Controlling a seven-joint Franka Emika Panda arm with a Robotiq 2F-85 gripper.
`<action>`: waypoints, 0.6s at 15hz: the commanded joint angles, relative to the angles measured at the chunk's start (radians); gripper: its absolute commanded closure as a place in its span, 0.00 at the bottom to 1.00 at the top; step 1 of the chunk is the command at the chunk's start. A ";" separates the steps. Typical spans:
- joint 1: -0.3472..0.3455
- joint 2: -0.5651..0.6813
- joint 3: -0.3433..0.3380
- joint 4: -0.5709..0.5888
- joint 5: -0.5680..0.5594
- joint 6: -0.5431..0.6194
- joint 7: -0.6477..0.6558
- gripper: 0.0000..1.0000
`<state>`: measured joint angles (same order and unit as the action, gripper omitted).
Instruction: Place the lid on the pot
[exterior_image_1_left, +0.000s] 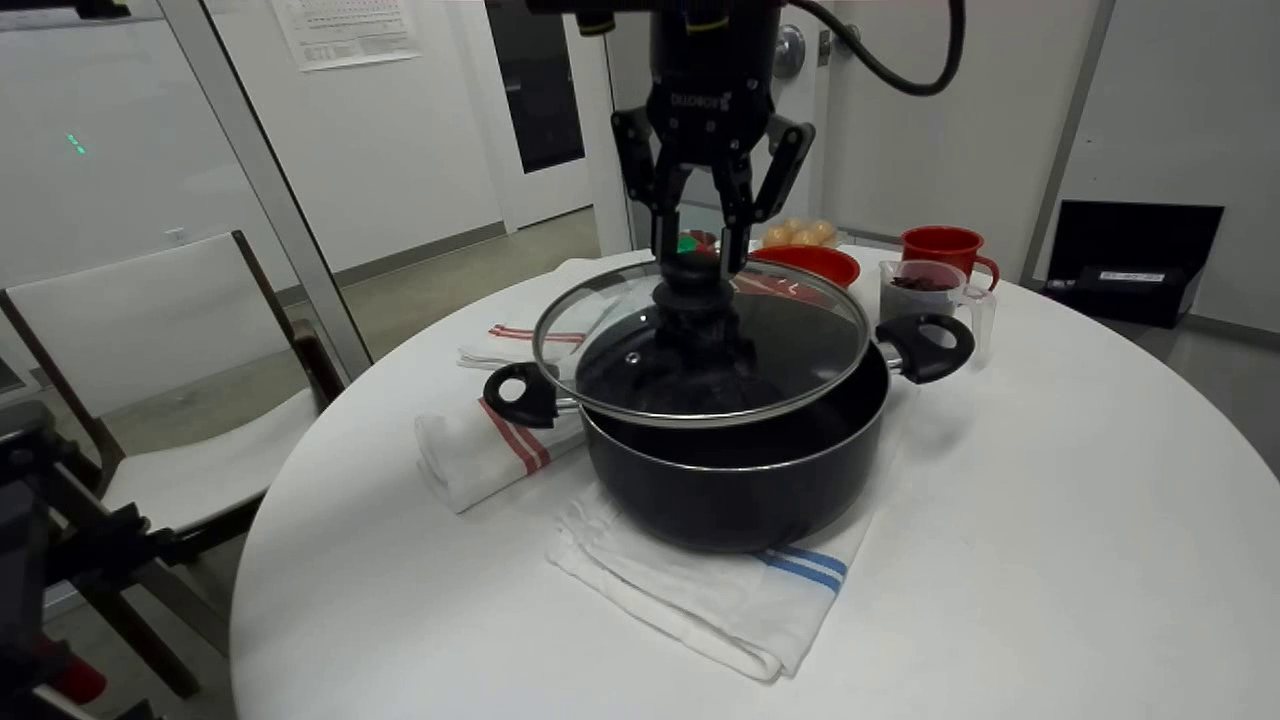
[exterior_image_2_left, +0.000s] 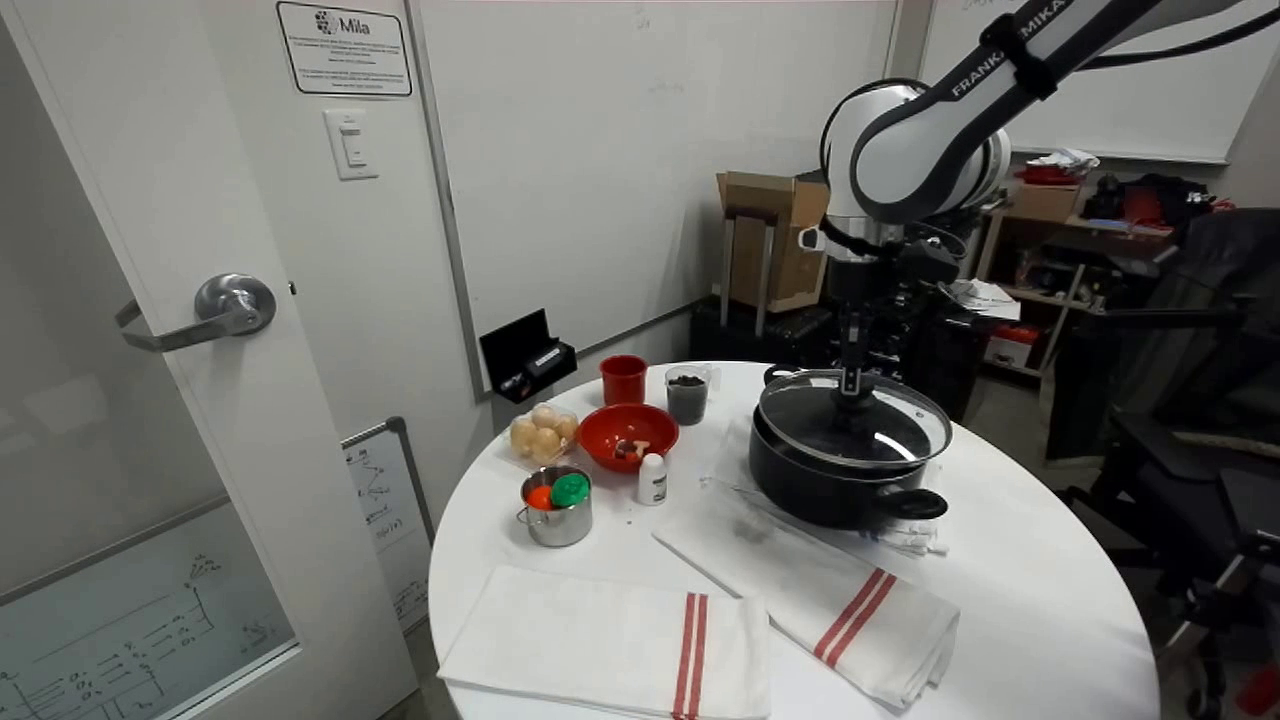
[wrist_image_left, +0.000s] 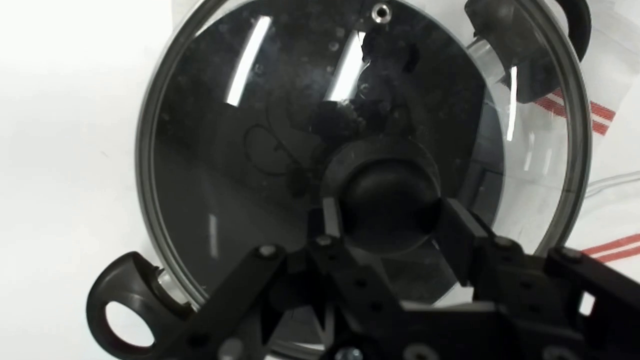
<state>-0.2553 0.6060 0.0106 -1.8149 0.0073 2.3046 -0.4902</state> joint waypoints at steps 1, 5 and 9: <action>0.013 0.033 -0.014 0.050 -0.005 0.010 0.049 0.75; 0.011 0.065 -0.020 0.080 -0.006 0.020 0.080 0.75; 0.008 0.084 -0.024 0.098 -0.005 0.025 0.098 0.75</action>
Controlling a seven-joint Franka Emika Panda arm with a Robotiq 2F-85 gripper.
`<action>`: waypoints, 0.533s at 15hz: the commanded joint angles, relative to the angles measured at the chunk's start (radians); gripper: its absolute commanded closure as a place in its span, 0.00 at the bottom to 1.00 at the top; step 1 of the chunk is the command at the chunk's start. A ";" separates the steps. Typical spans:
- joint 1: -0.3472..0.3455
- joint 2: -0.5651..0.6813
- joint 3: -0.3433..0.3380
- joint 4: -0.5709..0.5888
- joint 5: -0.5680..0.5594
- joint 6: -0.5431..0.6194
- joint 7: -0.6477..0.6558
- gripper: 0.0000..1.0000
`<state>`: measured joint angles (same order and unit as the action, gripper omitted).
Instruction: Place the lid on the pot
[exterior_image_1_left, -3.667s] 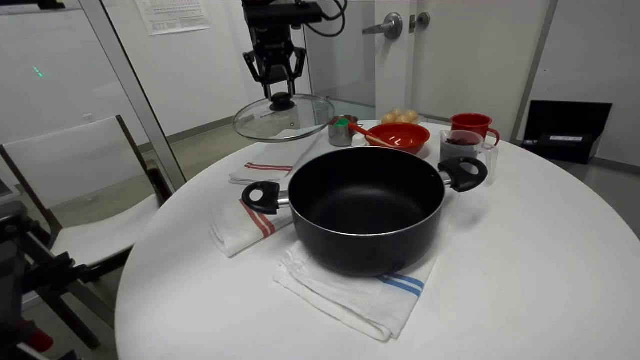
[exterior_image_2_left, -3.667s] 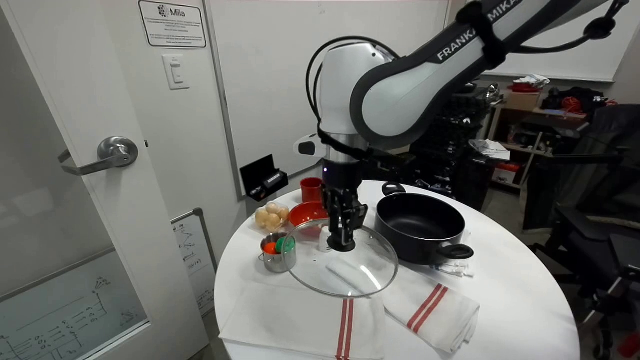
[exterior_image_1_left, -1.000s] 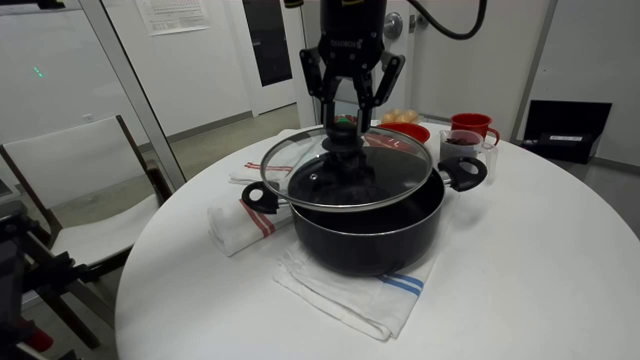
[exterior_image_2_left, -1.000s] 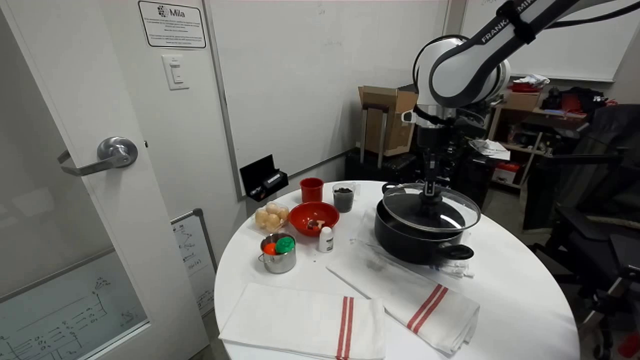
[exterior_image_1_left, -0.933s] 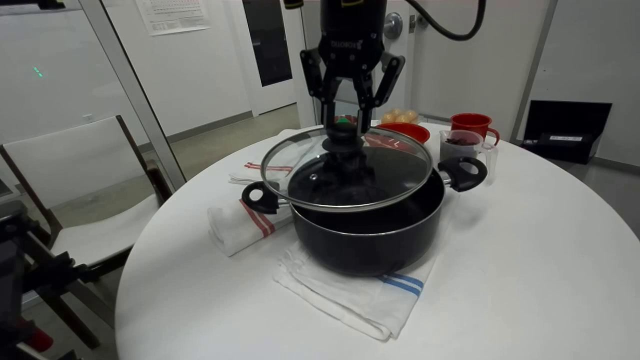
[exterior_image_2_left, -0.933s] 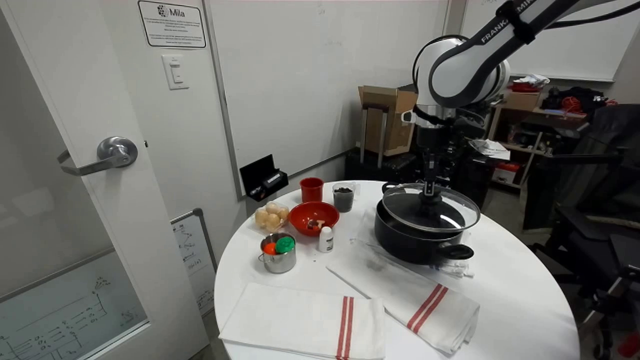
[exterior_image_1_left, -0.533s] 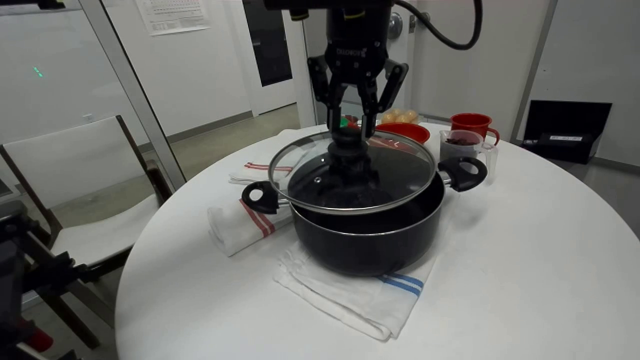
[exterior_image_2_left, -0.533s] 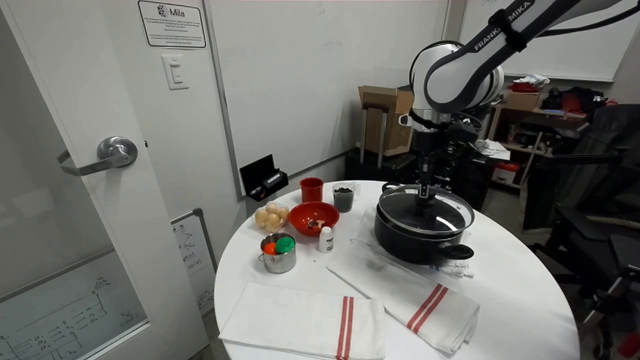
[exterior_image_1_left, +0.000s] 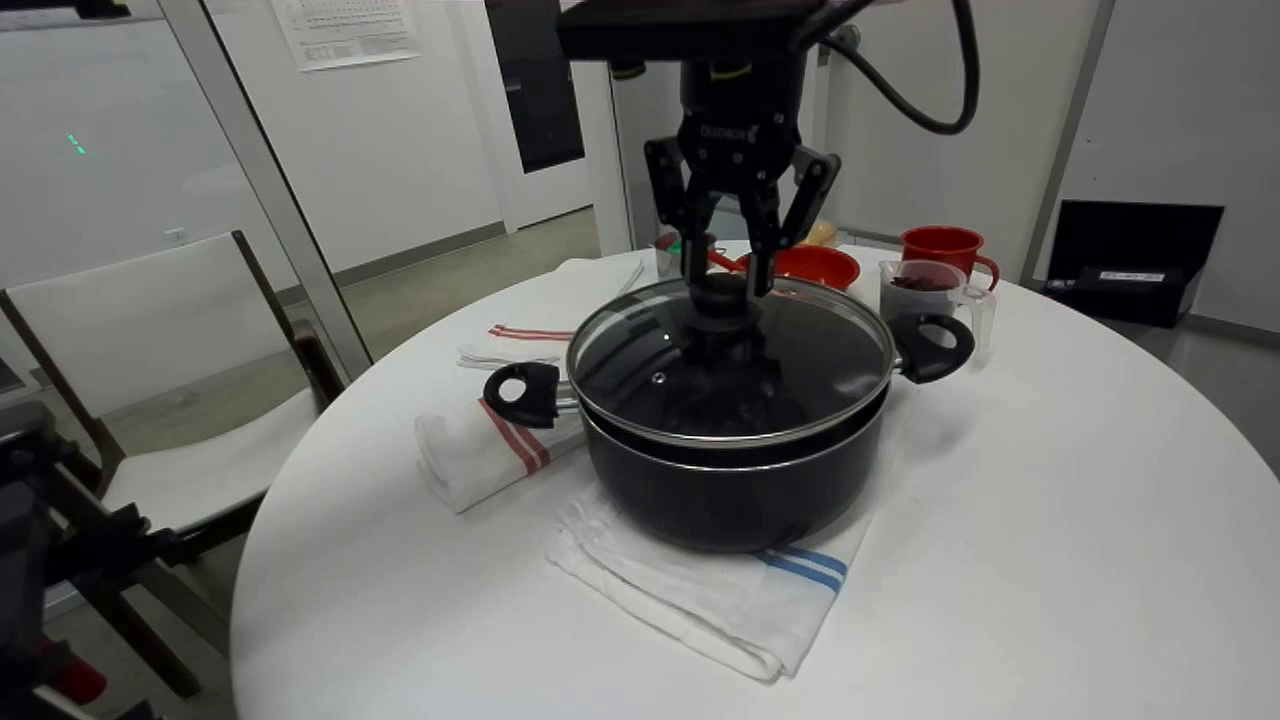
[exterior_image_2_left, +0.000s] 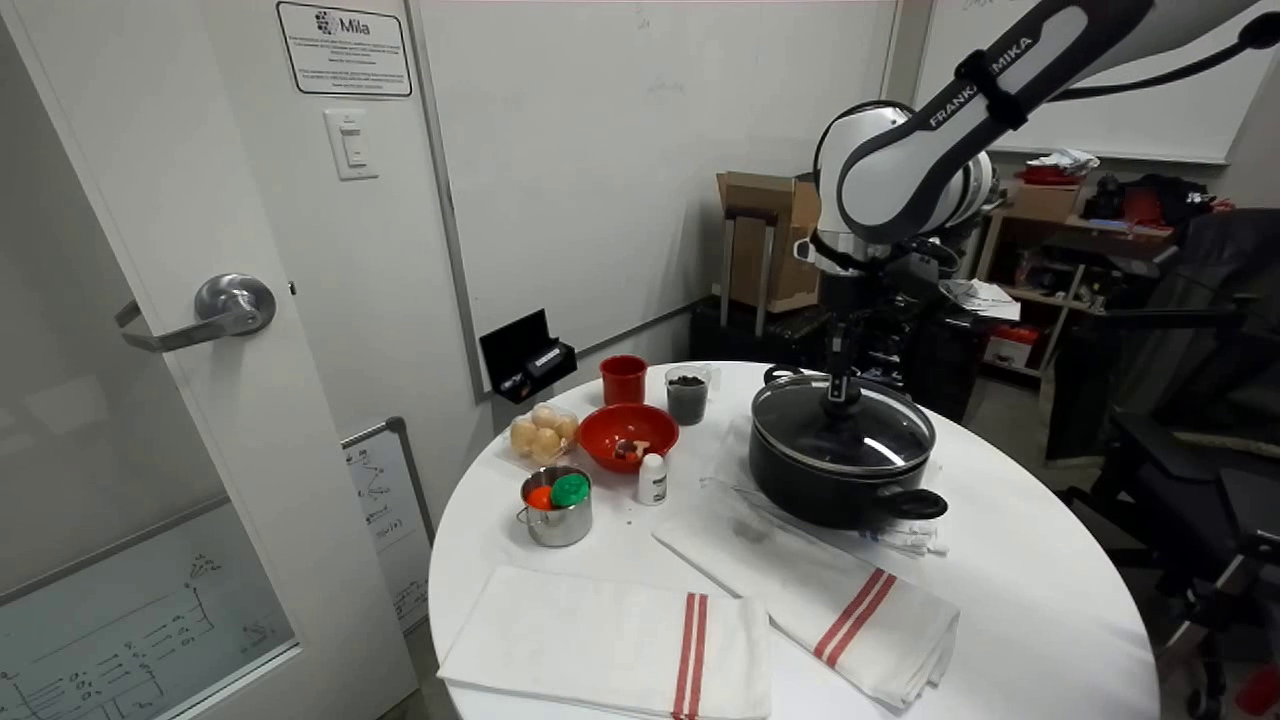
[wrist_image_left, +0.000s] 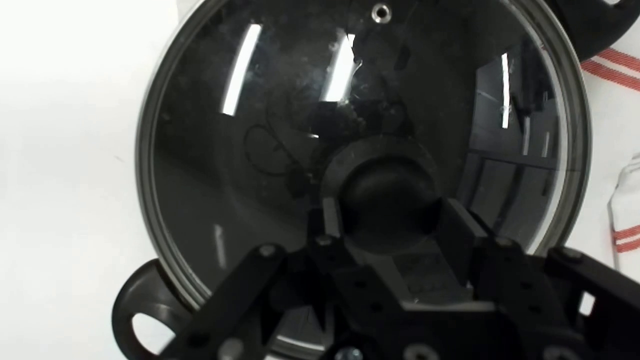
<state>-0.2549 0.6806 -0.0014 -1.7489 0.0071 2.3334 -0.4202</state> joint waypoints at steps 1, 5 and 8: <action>0.008 0.012 -0.013 0.035 -0.005 -0.002 0.033 0.75; 0.008 0.022 -0.016 0.043 -0.006 0.001 0.041 0.75; 0.008 0.032 -0.016 0.052 -0.006 0.003 0.048 0.75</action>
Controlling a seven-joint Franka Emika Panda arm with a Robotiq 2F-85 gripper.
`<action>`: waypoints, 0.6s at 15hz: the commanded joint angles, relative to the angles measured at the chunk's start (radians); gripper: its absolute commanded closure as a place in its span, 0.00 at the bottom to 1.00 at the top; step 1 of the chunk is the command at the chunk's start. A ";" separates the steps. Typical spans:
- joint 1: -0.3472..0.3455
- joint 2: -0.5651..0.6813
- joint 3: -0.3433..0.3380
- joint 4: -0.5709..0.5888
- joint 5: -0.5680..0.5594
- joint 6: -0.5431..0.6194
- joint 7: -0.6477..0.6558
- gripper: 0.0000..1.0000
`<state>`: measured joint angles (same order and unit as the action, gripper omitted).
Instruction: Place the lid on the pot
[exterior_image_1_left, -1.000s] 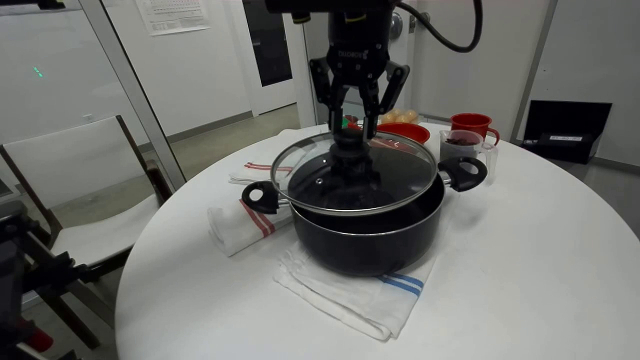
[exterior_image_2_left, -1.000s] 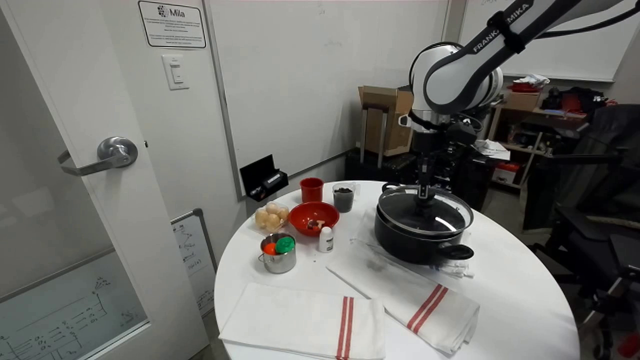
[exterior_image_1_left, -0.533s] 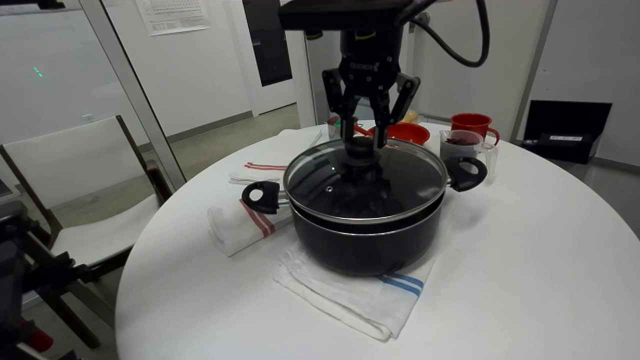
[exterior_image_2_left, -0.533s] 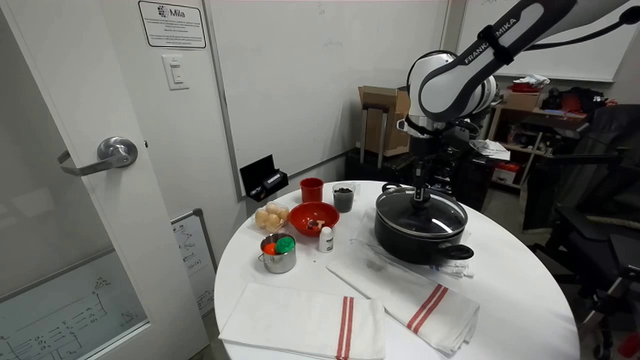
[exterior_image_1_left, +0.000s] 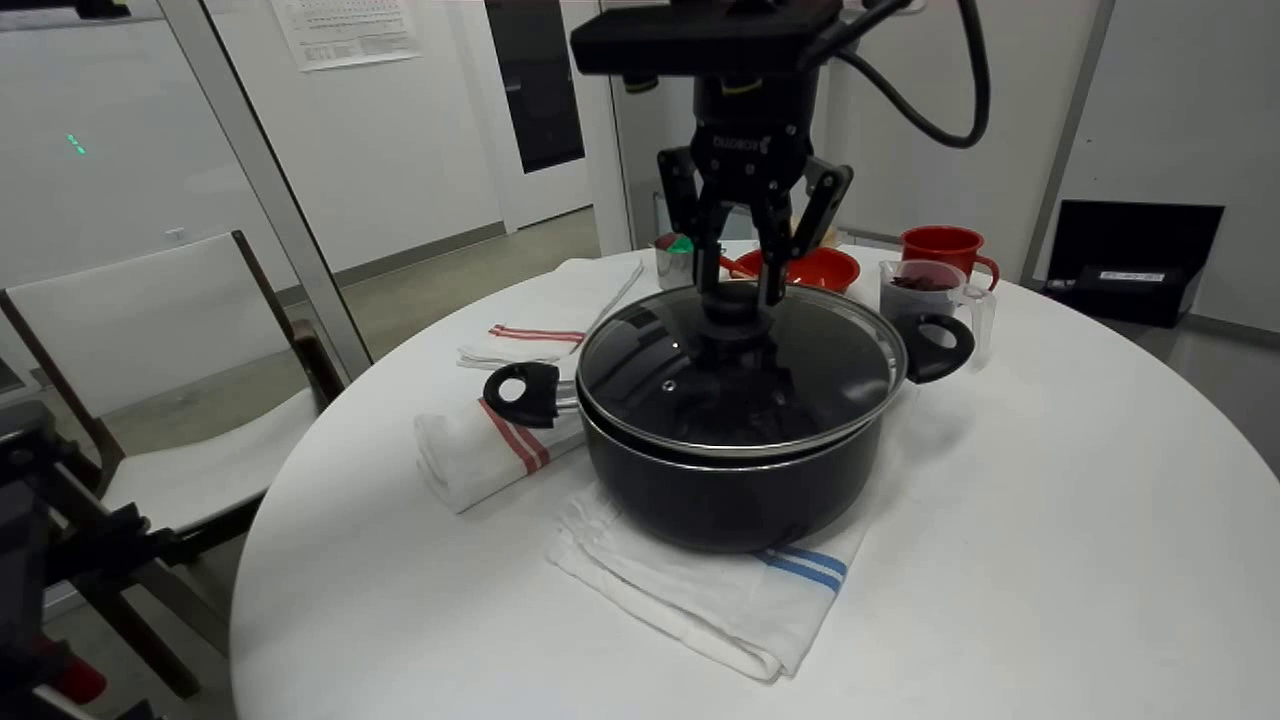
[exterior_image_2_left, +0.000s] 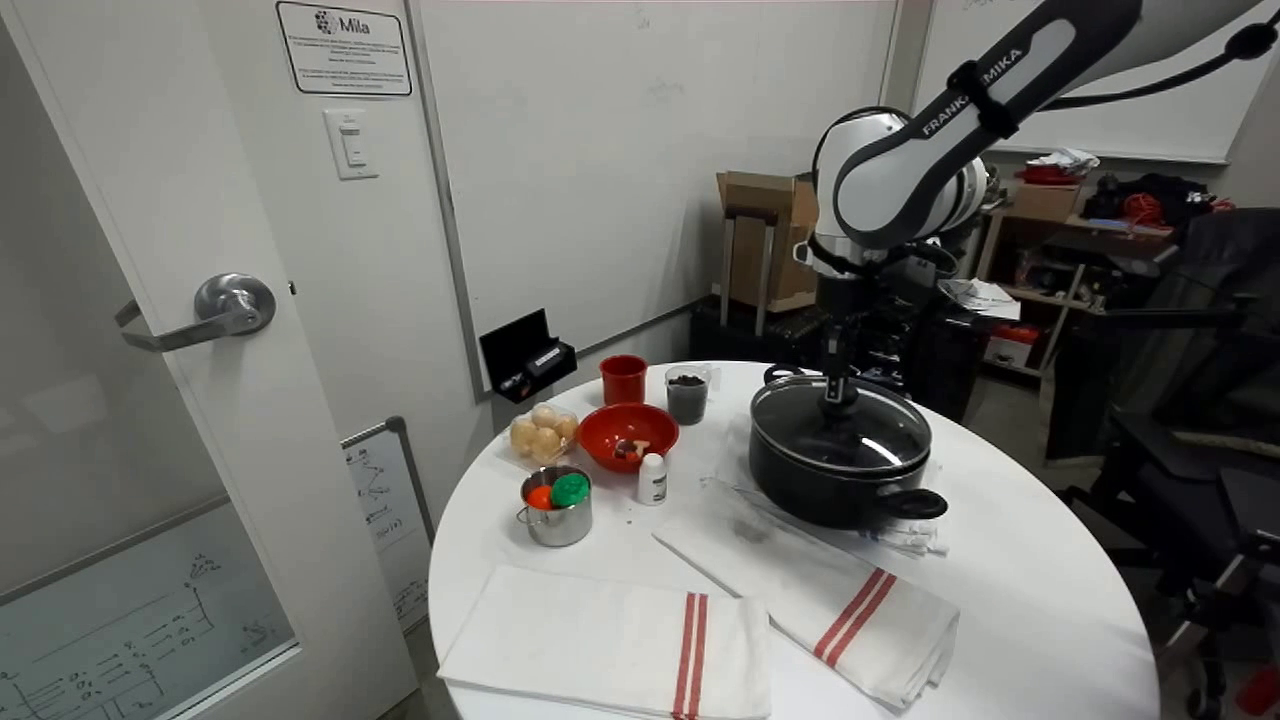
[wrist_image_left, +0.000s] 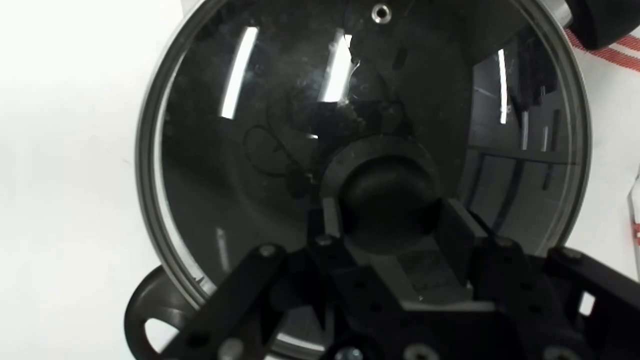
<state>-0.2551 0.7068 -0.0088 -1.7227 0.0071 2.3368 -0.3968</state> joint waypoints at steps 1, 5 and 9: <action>0.009 0.009 -0.009 0.028 -0.006 0.000 0.026 0.75; 0.012 0.014 -0.006 0.033 -0.007 -0.003 0.025 0.75; 0.015 0.011 -0.003 0.021 -0.007 0.001 0.022 0.75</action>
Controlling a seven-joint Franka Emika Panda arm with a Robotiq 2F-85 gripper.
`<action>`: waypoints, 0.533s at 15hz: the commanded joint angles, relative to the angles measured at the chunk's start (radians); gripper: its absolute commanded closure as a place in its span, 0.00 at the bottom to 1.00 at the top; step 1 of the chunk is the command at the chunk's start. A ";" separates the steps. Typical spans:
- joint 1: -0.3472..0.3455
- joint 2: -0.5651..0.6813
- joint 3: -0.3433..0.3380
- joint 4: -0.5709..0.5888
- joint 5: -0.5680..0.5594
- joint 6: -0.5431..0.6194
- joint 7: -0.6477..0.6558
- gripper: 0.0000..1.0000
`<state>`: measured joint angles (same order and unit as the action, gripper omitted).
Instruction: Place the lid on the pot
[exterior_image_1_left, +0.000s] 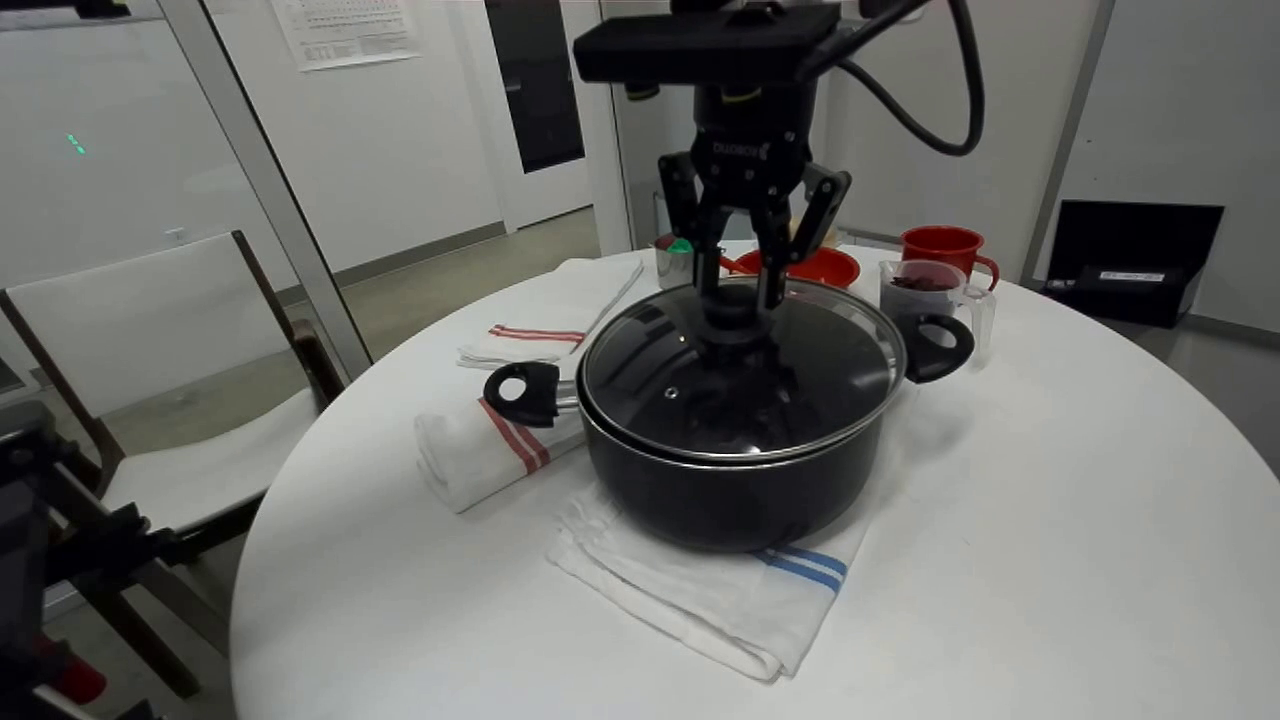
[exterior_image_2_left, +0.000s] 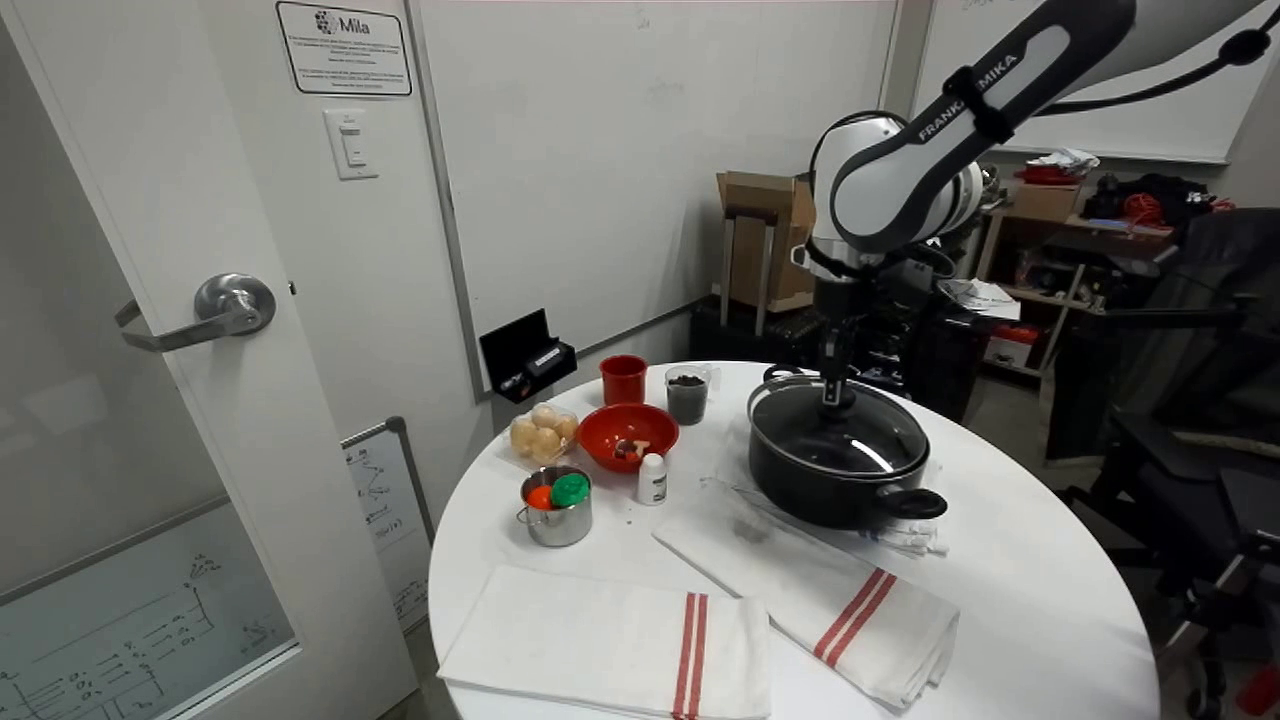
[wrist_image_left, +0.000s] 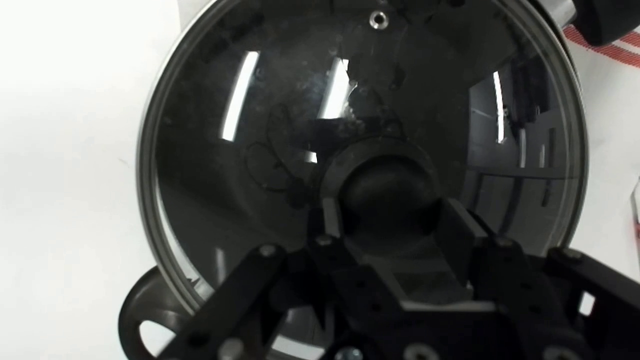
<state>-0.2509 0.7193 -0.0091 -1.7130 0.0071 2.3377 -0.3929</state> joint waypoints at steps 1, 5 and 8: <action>0.010 -0.002 -0.003 0.008 -0.007 0.000 0.017 0.75; 0.007 -0.013 -0.005 -0.012 -0.007 0.006 0.016 0.75; 0.006 -0.026 -0.005 -0.030 -0.007 0.013 0.013 0.75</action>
<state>-0.2506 0.7196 -0.0092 -1.7161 0.0063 2.3378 -0.3929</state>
